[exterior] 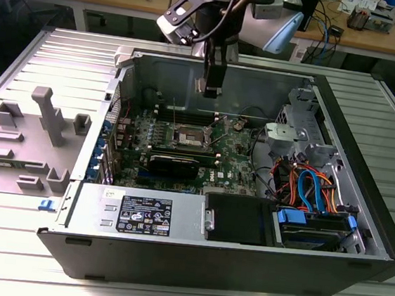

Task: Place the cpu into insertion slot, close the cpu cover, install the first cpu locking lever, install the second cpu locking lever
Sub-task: 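Place the cpu into insertion slot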

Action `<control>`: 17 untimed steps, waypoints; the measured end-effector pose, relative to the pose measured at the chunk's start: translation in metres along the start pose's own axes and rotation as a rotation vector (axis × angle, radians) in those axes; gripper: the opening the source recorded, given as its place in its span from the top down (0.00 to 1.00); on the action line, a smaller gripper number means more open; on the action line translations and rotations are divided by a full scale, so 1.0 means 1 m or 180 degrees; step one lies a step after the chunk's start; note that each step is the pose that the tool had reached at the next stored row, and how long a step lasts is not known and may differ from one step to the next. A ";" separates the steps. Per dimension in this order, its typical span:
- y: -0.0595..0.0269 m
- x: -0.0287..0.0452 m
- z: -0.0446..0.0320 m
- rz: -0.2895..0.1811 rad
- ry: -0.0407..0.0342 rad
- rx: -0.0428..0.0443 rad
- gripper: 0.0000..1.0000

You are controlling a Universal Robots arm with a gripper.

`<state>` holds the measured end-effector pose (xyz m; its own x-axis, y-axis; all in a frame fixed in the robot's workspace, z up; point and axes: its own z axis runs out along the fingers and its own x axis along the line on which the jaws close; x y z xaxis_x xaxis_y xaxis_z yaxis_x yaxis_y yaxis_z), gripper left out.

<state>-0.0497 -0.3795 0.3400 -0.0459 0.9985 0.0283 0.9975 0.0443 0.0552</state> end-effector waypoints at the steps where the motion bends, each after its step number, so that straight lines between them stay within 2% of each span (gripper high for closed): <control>1: -0.0001 0.0000 0.0005 0.0008 -0.0002 -0.0018 0.45; 3: -0.0005 0.0000 0.0014 0.0015 -0.0002 -0.0040 0.45; 8: -0.0044 0.0001 0.0042 0.0041 -0.0005 -0.0067 0.45; 17: -0.0061 0.0002 0.0043 0.0042 -0.0004 -0.0067 0.45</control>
<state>-0.0556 -0.3795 0.3354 -0.0328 0.9991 0.0279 0.9966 0.0305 0.0759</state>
